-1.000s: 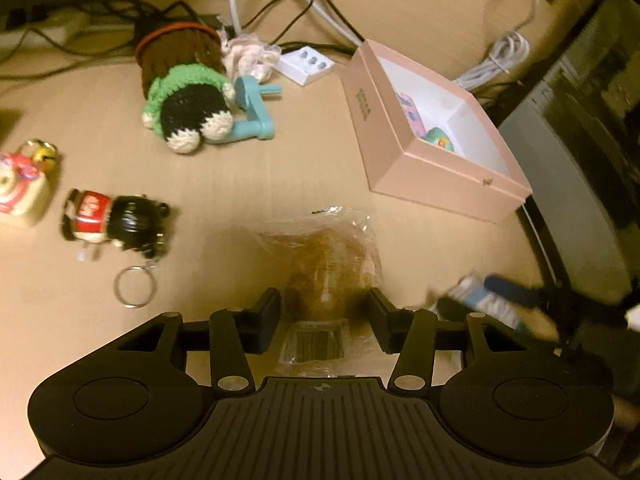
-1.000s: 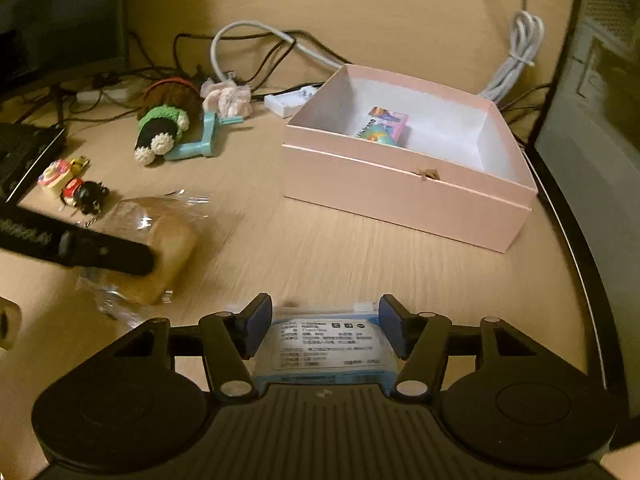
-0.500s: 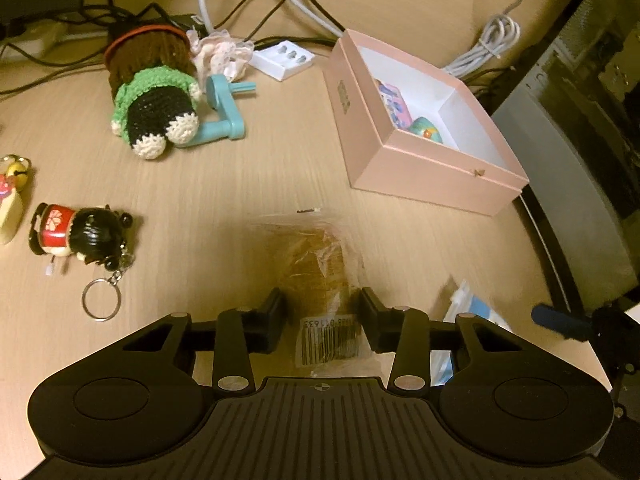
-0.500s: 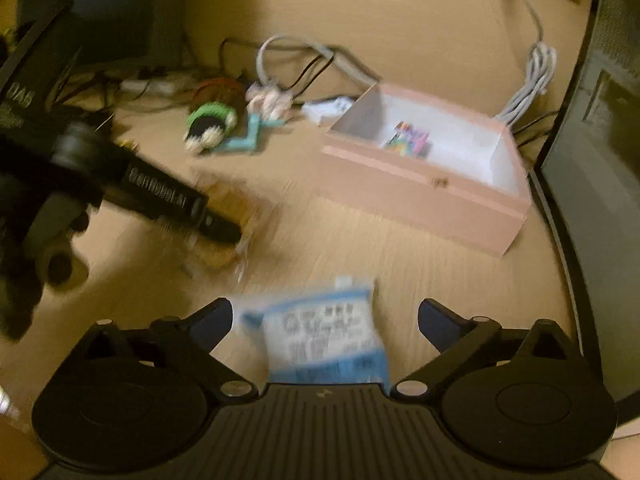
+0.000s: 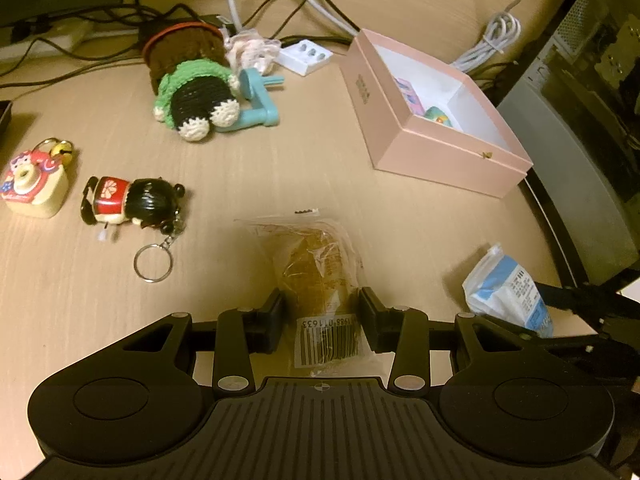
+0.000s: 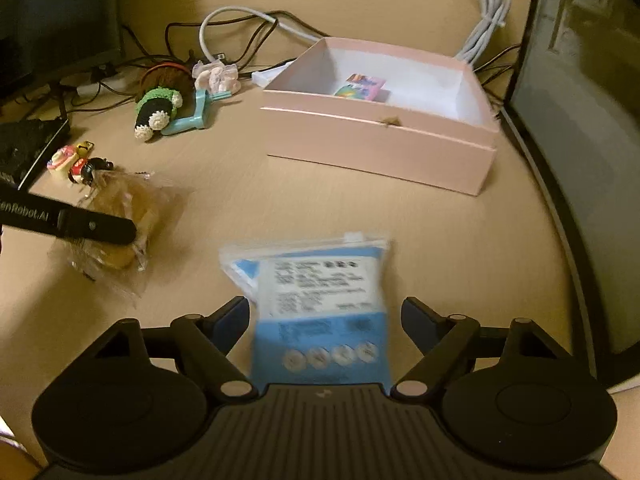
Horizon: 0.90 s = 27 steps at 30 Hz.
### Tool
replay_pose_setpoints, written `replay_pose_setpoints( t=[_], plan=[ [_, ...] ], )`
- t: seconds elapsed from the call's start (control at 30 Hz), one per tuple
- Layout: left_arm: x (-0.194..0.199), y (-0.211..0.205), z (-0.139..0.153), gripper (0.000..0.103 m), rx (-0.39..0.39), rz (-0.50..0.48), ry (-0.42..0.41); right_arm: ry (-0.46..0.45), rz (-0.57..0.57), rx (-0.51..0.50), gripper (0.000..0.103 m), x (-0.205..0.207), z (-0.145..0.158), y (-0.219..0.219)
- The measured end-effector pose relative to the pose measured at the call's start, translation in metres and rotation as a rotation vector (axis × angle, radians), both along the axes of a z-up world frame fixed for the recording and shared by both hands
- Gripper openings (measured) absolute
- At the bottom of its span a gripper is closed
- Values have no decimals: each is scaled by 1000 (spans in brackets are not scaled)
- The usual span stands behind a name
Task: Organize objects
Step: 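Lower the bread bag into the pink box and open the left tool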
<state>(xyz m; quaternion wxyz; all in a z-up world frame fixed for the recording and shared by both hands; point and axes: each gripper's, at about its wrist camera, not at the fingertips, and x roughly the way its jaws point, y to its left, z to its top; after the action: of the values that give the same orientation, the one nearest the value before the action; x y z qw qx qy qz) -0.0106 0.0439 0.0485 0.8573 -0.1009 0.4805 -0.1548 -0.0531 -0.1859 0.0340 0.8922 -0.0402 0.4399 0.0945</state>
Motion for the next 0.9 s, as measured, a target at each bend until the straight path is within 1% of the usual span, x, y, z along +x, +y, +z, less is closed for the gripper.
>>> replay_pose_setpoints(
  t=[0.17, 0.2, 0.23, 0.27, 0.3, 0.43, 0.5, 0.63, 0.7, 0.8, 0.9],
  plan=[
    [-2, 0, 0, 44, 1, 1, -3, -14, 15, 8, 82, 19, -6, 18],
    [-2, 0, 0, 44, 0, 2, -2, -16, 21, -3, 78, 24, -7, 21],
    [-2, 1, 0, 44, -2, 3, -2, -16, 24, -15, 66, 28, -7, 23],
    [-2, 1, 0, 44, -4, 5, -3, -13, 29, -25, 60, 31, -6, 25],
    [-3, 1, 0, 43, -6, 6, -5, -10, 35, -25, 57, 32, -3, 26],
    [-5, 1, 2, 38, -23, 3, -22, -45, 48, -14, 56, 21, 16, 17],
    [-5, -1, 6, 38, -33, -12, -36, -59, 39, 8, 55, 11, 28, 6],
    [1, -6, 19, 37, -83, -44, -57, -77, 1, 48, 55, -6, 47, -18],
    [7, -12, 30, 37, -99, -61, -80, -82, -27, 64, 55, -12, 55, -32],
    [19, -22, 51, 37, -143, -79, -117, -94, -66, 82, 55, -19, 63, -49],
    [40, -38, 74, 37, -181, -100, -158, -120, -90, 68, 55, -24, 67, -61]
  ],
)
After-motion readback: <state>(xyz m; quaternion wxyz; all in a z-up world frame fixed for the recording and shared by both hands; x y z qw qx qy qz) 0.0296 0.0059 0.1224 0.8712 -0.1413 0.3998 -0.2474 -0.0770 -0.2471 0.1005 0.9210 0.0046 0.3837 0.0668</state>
